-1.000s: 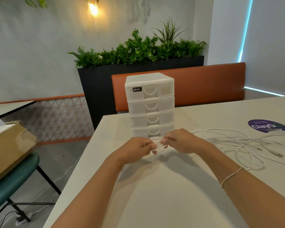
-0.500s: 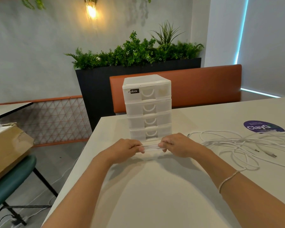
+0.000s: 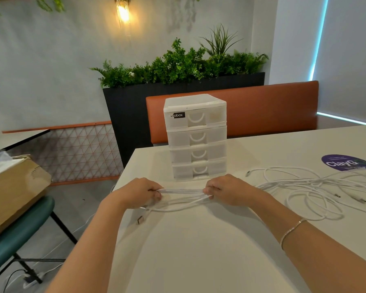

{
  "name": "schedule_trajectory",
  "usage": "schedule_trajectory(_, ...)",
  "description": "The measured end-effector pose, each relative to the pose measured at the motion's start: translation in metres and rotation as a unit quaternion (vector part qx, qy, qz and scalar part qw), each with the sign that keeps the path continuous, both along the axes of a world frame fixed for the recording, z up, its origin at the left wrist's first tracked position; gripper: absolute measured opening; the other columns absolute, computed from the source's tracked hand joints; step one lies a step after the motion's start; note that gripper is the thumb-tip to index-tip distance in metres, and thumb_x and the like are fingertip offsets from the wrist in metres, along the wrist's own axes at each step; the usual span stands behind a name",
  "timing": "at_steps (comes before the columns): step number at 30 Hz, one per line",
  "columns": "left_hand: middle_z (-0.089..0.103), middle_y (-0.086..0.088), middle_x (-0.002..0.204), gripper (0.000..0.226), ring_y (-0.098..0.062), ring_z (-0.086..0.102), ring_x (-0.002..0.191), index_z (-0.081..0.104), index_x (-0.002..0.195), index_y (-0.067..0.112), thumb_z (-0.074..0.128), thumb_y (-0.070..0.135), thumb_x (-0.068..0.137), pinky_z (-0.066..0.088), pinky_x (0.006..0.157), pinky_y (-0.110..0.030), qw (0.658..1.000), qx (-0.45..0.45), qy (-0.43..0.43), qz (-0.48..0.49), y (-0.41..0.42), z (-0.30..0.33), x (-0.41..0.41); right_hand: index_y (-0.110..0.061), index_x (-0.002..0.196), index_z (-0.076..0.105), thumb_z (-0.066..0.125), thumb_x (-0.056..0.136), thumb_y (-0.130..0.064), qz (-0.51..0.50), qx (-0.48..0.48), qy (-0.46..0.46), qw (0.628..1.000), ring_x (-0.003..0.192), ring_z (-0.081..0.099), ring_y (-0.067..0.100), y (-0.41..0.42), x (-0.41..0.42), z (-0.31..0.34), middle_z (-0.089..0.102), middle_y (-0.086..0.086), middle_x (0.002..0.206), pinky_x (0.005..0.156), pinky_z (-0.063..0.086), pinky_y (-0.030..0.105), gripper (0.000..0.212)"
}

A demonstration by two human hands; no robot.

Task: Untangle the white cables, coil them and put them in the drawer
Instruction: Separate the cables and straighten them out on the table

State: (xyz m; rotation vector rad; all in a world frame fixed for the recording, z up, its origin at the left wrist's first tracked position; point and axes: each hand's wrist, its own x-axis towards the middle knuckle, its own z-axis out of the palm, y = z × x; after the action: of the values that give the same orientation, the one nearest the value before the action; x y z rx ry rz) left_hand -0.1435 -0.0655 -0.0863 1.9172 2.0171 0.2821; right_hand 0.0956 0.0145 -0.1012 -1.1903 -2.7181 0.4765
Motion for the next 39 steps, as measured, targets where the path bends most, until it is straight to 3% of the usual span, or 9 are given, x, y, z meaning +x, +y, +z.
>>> schedule_trajectory(6, 0.069, 0.006, 0.095, 0.017, -0.008, 0.061, 0.093, 0.065, 0.085, 0.029, 0.062, 0.012, 0.088, 0.041, 0.08, -0.01, 0.986, 0.122, -0.114, 0.017, 0.0, -0.003, -0.006, -0.019, 0.08, 0.054, 0.04, 0.099, -0.032, 0.003, 0.004, -0.002, 1.0, 0.085, 0.046, 0.013, 0.003, 0.005, -0.003, 0.052, -0.01, 0.078, 0.078, 0.036, 0.029, 0.027)
schedule_trajectory(12, 0.059, 0.013, 0.085, 0.025, -0.003, 0.051, 0.083, 0.071, 0.098, 0.02, 0.052, 0.005, 0.092, 0.034, 0.07, 0.0, 0.985, 0.1, 0.106, -0.093, 0.006, -0.005, -0.003, -0.02, 0.082, 0.056, 0.04, 0.099, -0.032, 0.006, 0.012, 0.006, 1.0, 0.087, 0.046, 0.012, 0.005, 0.003, -0.002, 0.055, -0.009, 0.085, 0.08, 0.037, 0.029, 0.026)
schedule_trajectory(14, 0.065, 0.009, 0.09, 0.022, -0.007, 0.048, 0.084, 0.071, 0.1, 0.023, 0.054, 0.011, 0.093, 0.031, 0.08, -0.006, 0.964, 0.104, 0.188, -0.156, 0.008, -0.008, 0.0, -0.019, 0.088, 0.061, 0.039, 0.099, -0.032, 0.008, 0.014, 0.001, 1.0, 0.088, 0.046, 0.012, 0.004, 0.002, -0.001, 0.056, -0.008, 0.09, 0.08, 0.037, 0.028, 0.027)
schedule_trajectory(17, 0.067, 0.009, 0.097, 0.024, -0.008, 0.049, 0.087, 0.069, 0.102, 0.026, 0.051, 0.013, 0.094, 0.007, 0.11, -0.019, 0.951, 0.097, 0.253, -0.153, 0.008, -0.005, 0.001, -0.017, 0.095, 0.063, 0.039, 0.099, -0.032, 0.013, 0.008, 0.004, 1.0, 0.089, 0.045, 0.011, 0.002, 0.001, -0.002, 0.058, -0.006, 0.094, 0.08, 0.037, 0.028, 0.028)
schedule_trajectory(21, 0.063, 0.01, 0.117, 0.026, -0.009, 0.051, 0.109, 0.064, 0.112, 0.028, 0.051, 0.013, 0.094, 0.002, 0.117, -0.037, 0.964, 0.072, 0.235, -0.099, 0.01, 0.001, 0.009, -0.02, 0.09, 0.061, 0.039, 0.099, -0.033, 0.013, 0.013, 0.009, 1.0, 0.089, 0.046, 0.013, 0.004, 0.0, -0.003, 0.059, -0.004, 0.094, 0.083, 0.038, 0.031, 0.027)
schedule_trajectory(25, 0.056, 0.003, 0.131, 0.031, -0.017, 0.049, 0.121, 0.054, 0.128, 0.021, 0.041, 0.022, 0.1, 0.031, 0.103, -0.026, 0.987, 0.107, 0.069, -0.096, 0.014, 0.004, 0.053, -0.017, 0.093, 0.062, 0.038, 0.1, -0.031, 0.011, 0.024, 0.025, 0.999, 0.092, 0.052, 0.015, 0.002, -0.002, -0.003, 0.064, -0.002, 0.098, 0.085, 0.041, 0.031, 0.029)
schedule_trajectory(29, 0.062, 0.0, 0.109, 0.027, -0.018, 0.054, 0.1, 0.057, 0.117, 0.015, 0.037, 0.019, 0.099, 0.039, 0.084, -0.026, 0.99, 0.062, -0.023, -0.125, 0.022, -0.016, 0.086, -0.012, 0.099, 0.064, 0.04, 0.099, -0.029, 0.001, 0.031, 0.039, 0.999, 0.095, 0.057, 0.018, 0.002, -0.004, -0.005, 0.067, 0.003, 0.103, 0.082, 0.043, 0.03, 0.03)
schedule_trajectory(34, 0.057, -0.001, 0.08, 0.022, -0.016, 0.046, 0.075, 0.059, 0.089, 0.01, 0.039, 0.014, 0.098, 0.032, 0.064, -0.023, 0.988, 0.106, -0.015, -0.114, 0.026, -0.027, 0.078, -0.024, 0.092, 0.06, 0.057, 0.09, -0.038, -0.001, -0.053, 0.089, 0.995, 0.066, 0.049, 0.002, 0.006, 0.007, 0.0, 0.054, -0.013, 0.07, 0.059, 0.036, 0.014, 0.015)
schedule_trajectory(39, 0.062, -0.005, 0.098, 0.029, -0.014, 0.045, 0.082, 0.061, 0.103, 0.005, 0.035, 0.018, 0.101, 0.029, 0.068, -0.023, 0.985, 0.122, 0.026, -0.123, 0.027, -0.03, 0.071, -0.026, 0.09, 0.061, 0.063, 0.088, -0.031, 0.018, -0.085, -0.01, 0.996, 0.061, 0.047, 0.0, 0.02, 0.046, 0.015, 0.052, -0.015, 0.067, 0.054, 0.035, 0.009, 0.005)
